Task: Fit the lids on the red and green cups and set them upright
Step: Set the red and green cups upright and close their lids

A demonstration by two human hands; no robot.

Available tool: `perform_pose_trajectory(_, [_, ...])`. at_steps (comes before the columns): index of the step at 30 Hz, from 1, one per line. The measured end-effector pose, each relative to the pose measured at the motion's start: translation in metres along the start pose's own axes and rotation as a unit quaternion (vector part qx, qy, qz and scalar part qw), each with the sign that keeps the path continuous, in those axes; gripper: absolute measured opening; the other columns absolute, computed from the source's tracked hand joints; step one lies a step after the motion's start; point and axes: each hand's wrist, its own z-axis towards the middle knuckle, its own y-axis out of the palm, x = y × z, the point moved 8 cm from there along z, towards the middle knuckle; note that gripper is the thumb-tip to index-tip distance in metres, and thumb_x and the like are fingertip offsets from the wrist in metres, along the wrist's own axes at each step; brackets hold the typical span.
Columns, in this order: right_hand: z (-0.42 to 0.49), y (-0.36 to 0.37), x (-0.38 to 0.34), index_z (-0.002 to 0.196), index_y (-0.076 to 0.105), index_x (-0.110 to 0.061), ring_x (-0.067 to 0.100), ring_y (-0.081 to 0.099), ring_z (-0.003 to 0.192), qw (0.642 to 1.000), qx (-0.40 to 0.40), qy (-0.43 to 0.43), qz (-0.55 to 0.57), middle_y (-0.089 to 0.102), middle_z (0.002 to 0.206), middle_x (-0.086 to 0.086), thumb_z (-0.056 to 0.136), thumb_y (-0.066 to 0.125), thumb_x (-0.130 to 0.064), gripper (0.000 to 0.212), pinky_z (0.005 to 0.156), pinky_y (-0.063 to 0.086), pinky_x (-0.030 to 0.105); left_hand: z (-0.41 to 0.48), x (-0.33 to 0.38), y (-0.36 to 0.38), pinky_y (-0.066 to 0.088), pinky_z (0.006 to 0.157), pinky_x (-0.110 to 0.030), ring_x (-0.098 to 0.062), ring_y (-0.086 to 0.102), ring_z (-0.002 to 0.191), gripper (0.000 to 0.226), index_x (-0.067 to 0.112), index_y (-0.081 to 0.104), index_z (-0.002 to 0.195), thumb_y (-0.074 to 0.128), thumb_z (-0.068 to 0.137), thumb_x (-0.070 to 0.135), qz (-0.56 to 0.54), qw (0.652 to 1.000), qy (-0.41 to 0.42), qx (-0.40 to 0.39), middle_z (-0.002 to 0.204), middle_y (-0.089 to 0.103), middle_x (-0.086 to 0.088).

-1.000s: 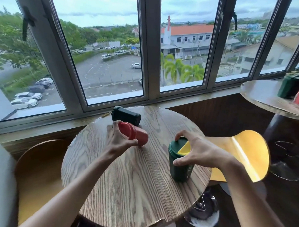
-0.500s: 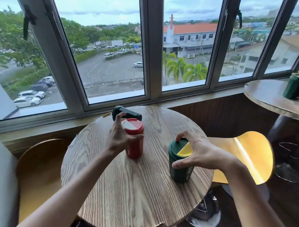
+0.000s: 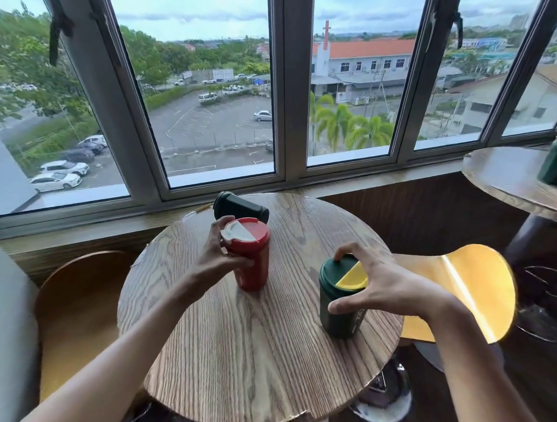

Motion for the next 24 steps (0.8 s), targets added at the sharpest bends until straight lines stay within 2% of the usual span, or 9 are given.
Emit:
perform_pose_trajectory(3, [0.001,0.001,0.001,0.116,0.040,-0.047,0.015,0.039,0.121,1.000,-0.005,-0.002,0.008,0.042,0.129,-0.007,0.059,0.085,-0.056,0.073,0.102,0.037,0.036,-0.002,0.007,0.007,0.047,0.084,-0.018,-0.008,0.051,0.108,0.100,0.023,0.039,0.132,0.091,0.047,0.025,0.030,0.999,0.017,0.025,0.119,0.048,0.001])
perform_pose_trajectory(6, [0.001,0.001,0.001,0.116,0.040,-0.048,0.015,0.040,0.121,1.000,-0.008,-0.003,0.009,0.042,0.130,-0.007,0.059,0.085,-0.056,0.073,0.102,0.038,0.037,-0.007,0.008,0.011,0.042,0.077,-0.006,0.006,0.047,0.097,0.080,0.019,0.043,0.125,0.090,0.060,0.013,0.026,0.999,0.003,0.041,0.107,0.042,0.017])
perform_pose_trajectory(9, [-0.001,0.001,0.003,0.117,0.038,-0.048,0.015,0.042,0.119,1.000,-0.027,0.000,0.005,0.044,0.127,-0.009,0.059,0.088,-0.046,0.077,0.100,0.039,0.035,-0.012,-0.006,0.019,0.045,0.084,-0.008,0.004,0.056,0.109,0.083,0.021,0.038,0.137,0.079,0.064,0.016,-0.012,0.998,-0.022,-0.059,0.128,0.053,0.007])
perform_pose_trajectory(10, [-0.002,0.001,0.004,0.118,0.038,-0.047,0.014,0.043,0.117,0.999,-0.035,0.000,0.005,0.044,0.126,-0.010,0.060,0.089,-0.039,0.078,0.098,0.040,0.033,-0.013,-0.010,0.017,0.046,0.085,-0.008,0.003,0.058,0.109,0.083,0.021,0.038,0.138,0.076,0.065,0.013,-0.017,0.997,-0.024,-0.066,0.130,0.055,0.002])
perform_pose_trajectory(14, [0.000,-0.001,0.000,0.117,0.040,-0.044,0.014,0.045,0.111,1.000,-0.002,-0.013,0.000,0.046,0.120,-0.009,0.062,0.086,-0.028,0.073,0.091,0.043,0.030,-0.008,-0.016,0.011,0.050,0.091,-0.024,-0.016,0.060,0.112,0.080,0.018,0.049,0.132,0.085,0.061,0.011,-0.013,0.999,-0.033,-0.041,0.120,0.065,-0.004])
perform_pose_trajectory(16, [0.005,0.000,-0.003,0.118,0.040,-0.041,0.013,0.047,0.104,0.999,0.028,-0.015,-0.003,0.048,0.119,-0.004,0.065,0.085,-0.032,0.071,0.079,0.039,0.017,-0.009,-0.016,0.011,0.054,0.079,-0.020,-0.013,0.065,0.102,0.067,0.020,0.057,0.121,0.085,0.064,-0.003,-0.018,0.999,-0.036,-0.025,0.109,0.069,-0.002])
perform_pose_trajectory(19, [0.015,-0.001,-0.012,0.123,0.043,-0.037,-0.003,0.041,0.086,0.997,0.072,-0.018,-0.029,0.047,0.111,-0.006,0.068,0.084,-0.037,0.069,0.065,0.030,0.006,-0.008,-0.014,0.012,0.052,0.069,-0.011,0.006,0.067,0.083,0.061,0.017,0.056,0.114,0.076,0.067,-0.017,-0.019,0.999,-0.028,-0.007,0.100,0.068,0.002])
perform_pose_trajectory(22, [0.029,0.000,-0.020,0.123,0.045,-0.033,-0.004,0.038,0.079,0.994,0.108,-0.017,-0.028,0.047,0.108,-0.006,0.068,0.084,-0.039,0.067,0.063,0.032,-0.001,-0.008,-0.014,0.012,0.052,0.070,-0.010,0.002,0.067,0.090,0.065,0.022,0.053,0.115,0.079,0.067,-0.014,-0.023,1.000,-0.019,-0.002,0.106,0.066,0.002])
perform_pose_trajectory(24, [0.045,0.005,-0.022,0.119,0.045,-0.035,0.008,0.049,0.088,0.993,0.117,-0.012,0.018,0.055,0.113,0.000,0.066,0.086,-0.040,0.067,0.063,0.035,0.008,-0.008,-0.016,0.011,0.052,0.072,-0.010,-0.005,0.063,0.099,0.070,0.023,0.049,0.119,0.081,0.066,-0.009,-0.030,0.999,-0.021,0.004,0.111,0.064,0.001])
